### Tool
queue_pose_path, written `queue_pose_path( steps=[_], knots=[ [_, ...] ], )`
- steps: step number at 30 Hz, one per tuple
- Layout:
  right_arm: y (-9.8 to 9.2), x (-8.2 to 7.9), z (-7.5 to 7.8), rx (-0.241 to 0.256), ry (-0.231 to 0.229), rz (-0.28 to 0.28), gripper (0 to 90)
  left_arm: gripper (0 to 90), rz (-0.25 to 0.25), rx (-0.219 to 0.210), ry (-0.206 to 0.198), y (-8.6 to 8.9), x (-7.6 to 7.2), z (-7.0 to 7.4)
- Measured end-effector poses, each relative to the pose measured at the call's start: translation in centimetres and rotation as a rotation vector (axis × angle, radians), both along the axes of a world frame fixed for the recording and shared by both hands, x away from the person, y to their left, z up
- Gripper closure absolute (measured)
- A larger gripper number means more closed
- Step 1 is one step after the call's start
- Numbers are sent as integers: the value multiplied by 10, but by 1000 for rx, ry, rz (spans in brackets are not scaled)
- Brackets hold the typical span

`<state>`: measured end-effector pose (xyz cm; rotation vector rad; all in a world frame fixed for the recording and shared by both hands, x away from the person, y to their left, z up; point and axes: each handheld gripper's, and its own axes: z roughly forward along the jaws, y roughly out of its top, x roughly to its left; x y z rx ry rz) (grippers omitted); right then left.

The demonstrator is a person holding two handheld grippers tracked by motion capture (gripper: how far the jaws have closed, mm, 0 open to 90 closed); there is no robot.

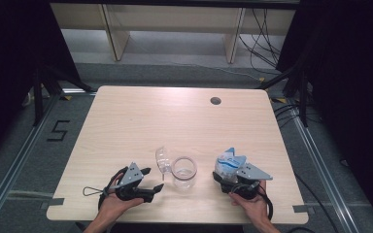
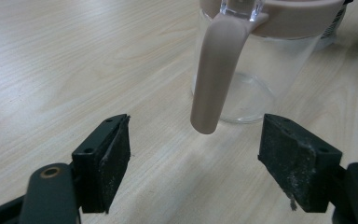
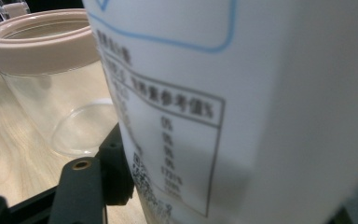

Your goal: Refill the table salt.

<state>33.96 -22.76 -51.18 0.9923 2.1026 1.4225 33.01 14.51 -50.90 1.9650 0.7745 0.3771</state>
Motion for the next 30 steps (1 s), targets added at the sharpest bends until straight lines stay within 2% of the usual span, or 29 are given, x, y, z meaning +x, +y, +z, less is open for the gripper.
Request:
queue_pose_path(
  steps=[3, 4, 5, 10, 11, 12, 15, 17, 19, 20, 21, 22, 23, 24, 26, 27, 28, 30],
  knots=[
    [2, -2, 1, -2, 18, -18, 388, 244, -8, 2, 0, 0, 0, 0],
    [1, -1, 2, -19, 1, -8, 390, 244, -14, 5, -4, 0, 1, 0],
    [2, -3, 3, -11, 26, -15, 392, 244, -6, 0, 2, 0, 0, 0],
    [3, -1, 5, -33, 19, -9, 400, 244, -6, 3, -3, -1, 0, -1],
    [6, -5, 6, -29, 49, -27, 402, 244, -10, 11, -2, -1, 1, -1],
    [4, -1, 6, -55, 10, 1, 403, 244, -10, 2, 2, -2, 0, -1],
    [6, -3, 8, -66, 20, -3, 405, 244, -11, 9, -1, -2, 0, -2],
    [8, -2, 10, -103, -28, 19, 407, 244, -10, 9, -1, -2, 0, -2],
    [10, -3, 10, -115, -31, 24, 408, 245, -11, 4, 3, -3, 0, -2],
    [12, -4, 11, -139, -41, 32, 408, 246, -17, 8, -1, -3, 1, -2],
    [14, -7, 12, -128, -26, 27, 409, 248, -3, -9, 11, -5, 0, -3],
    [14, -5, 13, -142, -66, 35, 409, 253, -12, 12, 2, -4, 1, -2],
    [15, -6, 14, -158, -65, 43, 409, 256, -8, 8, -1, -5, 1, -3],
    [16, -6, 16, -164, -88, 46, 409, 259, -8, -2, -5, -7, 2, -3],
    [18, -7, 18, -205, -119, 45, 409, 269, -26, 8, -1, -9, 4, -3],
    [20, -7, 18, -218, -125, 47, 409, 281, -36, 12, -7, -9, 5, -2],
    [21, -7, 18, -224, -138, 47, 409, 300, -28, -6, -8, -11, 5, -2],
    [23, -6, 20, -254, -142, 47, 410, 342, -32, 4, -11, -11, 5, -2]
  ],
)
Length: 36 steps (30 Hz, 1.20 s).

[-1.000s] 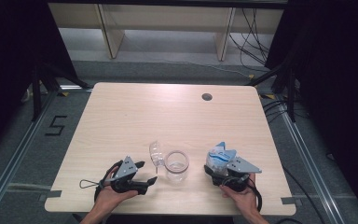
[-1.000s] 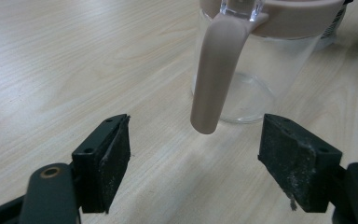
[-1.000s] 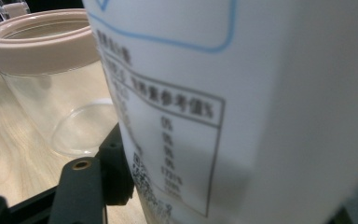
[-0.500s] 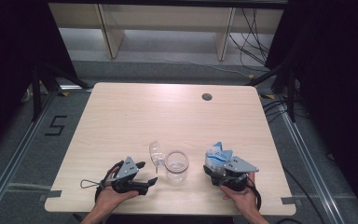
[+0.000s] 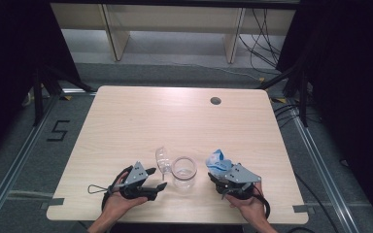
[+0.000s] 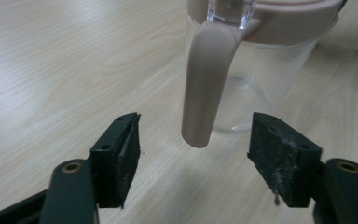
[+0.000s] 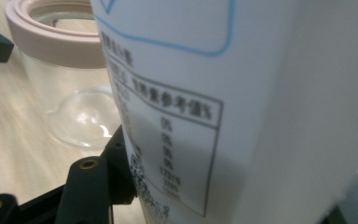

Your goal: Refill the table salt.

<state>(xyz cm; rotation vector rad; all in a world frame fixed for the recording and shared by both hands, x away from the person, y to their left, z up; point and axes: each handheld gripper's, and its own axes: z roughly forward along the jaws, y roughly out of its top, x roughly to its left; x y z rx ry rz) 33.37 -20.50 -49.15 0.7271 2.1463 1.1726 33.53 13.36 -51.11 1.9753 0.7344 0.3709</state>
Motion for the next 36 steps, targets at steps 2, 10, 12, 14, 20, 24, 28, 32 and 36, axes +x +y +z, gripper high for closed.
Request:
queue_pose_path(
  steps=[2, 10, 12, 14, 20, 24, 28, 32, 36],
  knots=[
    [0, 2, 2, -10, -7, -11, 410, 371, -3, -3, -1, -2, 1, 0],
    [-2, 12, 5, -88, -68, -39, 410, 469, 3, -5, -43, -5, 7, -1],
    [-2, 14, 6, -99, -84, -41, 410, 507, -22, -8, -44, -6, 9, -2],
    [0, 15, 7, -112, -94, -35, 410, 523, -24, -2, -56, -7, 8, -1],
    [4, 18, 9, -121, -107, -35, 410, 582, -40, -2, -72, -8, 10, 0],
    [5, 20, 11, -132, -124, -39, 411, 628, -55, 5, -76, -9, 10, 0],
    [9, 20, 11, -147, -130, -32, 410, 706, -63, 25, -77, -9, 11, -1],
    [11, 20, 12, -162, -132, -29, 411, 729, -72, 15, -80, -10, 11, -1],
    [14, 20, 12, -196, -156, -12, 412, 735, -75, 16, -85, -9, 11, -1]
  ],
)
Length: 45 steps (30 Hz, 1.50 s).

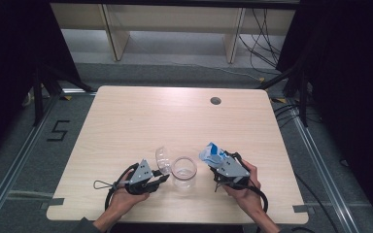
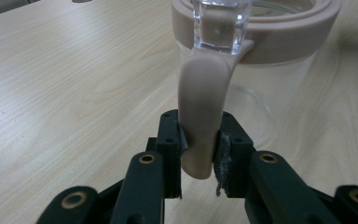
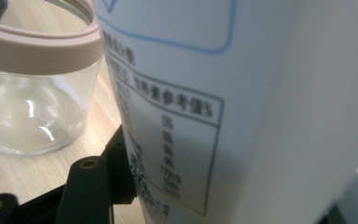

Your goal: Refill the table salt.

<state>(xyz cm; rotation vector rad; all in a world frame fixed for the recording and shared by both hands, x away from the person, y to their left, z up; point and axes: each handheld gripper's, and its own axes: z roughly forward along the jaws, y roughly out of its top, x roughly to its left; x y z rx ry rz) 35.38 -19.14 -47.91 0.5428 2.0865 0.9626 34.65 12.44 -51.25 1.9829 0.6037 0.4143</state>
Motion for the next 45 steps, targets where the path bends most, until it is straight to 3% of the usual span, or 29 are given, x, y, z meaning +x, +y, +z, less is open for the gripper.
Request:
queue_pose_path(
  steps=[4, 12, 15, 19, 22, 26, 45],
  knots=[
    [3, -2, -1, -28, -2, -4, 413, 737, 4, -2, 4, 0, 0, 0],
    [4, -2, -1, -118, -68, -7, 414, 737, 9, -3, 3, 0, 0, -1],
    [6, -1, 0, -127, -88, -9, 416, 737, 11, -5, 3, 0, 0, -1],
    [8, 0, 1, -193, -139, -4, 416, 737, 12, -7, 1, 0, 0, -1],
    [9, 0, 0, -197, -130, -9, 417, 737, 11, -7, 2, 0, 0, -1],
    [10, 1, 1, -244, -168, -3, 417, 737, 8, -6, -3, 0, 0, -1],
    [15, 1, 2, -308, -236, -11, 423, 737, 15, -20, 8, 0, -1, -2]
  ],
)
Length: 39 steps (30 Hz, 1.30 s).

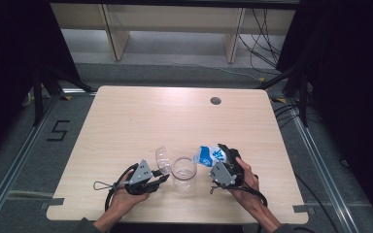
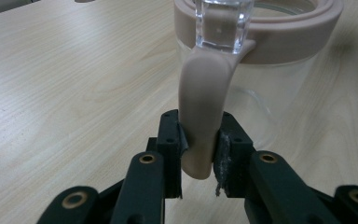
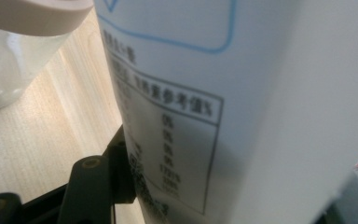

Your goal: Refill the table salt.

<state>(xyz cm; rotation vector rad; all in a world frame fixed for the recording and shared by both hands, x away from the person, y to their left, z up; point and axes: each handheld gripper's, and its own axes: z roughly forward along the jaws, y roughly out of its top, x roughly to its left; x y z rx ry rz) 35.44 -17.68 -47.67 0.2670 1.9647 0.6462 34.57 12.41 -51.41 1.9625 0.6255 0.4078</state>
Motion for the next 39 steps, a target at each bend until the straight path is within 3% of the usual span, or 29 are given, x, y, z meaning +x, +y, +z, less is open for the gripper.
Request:
queue_pose_path(
  steps=[1, 11, 13, 15, 23, 27, 30, 35, 36, 39],
  knots=[
    [1, 0, 0, -7, -16, -7, 423, 737, 0, -1, -2, 0, 0, 0],
    [2, 1, 1, -25, -11, -3, 424, 736, 6, -5, 7, 0, -1, 0],
    [2, 2, 2, -49, -39, 13, 424, 736, 6, -6, 7, 0, -1, 0],
    [3, 1, 0, -32, -29, -2, 424, 736, 2, -2, 2, 0, 0, 0],
    [4, -2, 0, -95, -55, -11, 427, 734, -4, -7, 7, 0, 0, 0],
    [5, -2, -1, -93, -66, -12, 428, 734, 3, -1, 5, 0, 0, 0],
    [5, -1, -1, -143, -99, 0, 428, 734, 2, -2, 6, 0, 0, 0],
    [9, -5, -3, -119, -91, -22, 432, 734, 2, -2, 6, 0, 0, 0],
    [8, -4, -2, -163, -115, 15, 432, 733, 2, -3, 6, 0, 0, 0],
    [9, -3, -1, -193, -130, 24, 434, 733, 9, -9, 15, 0, -1, 0]
  ],
)
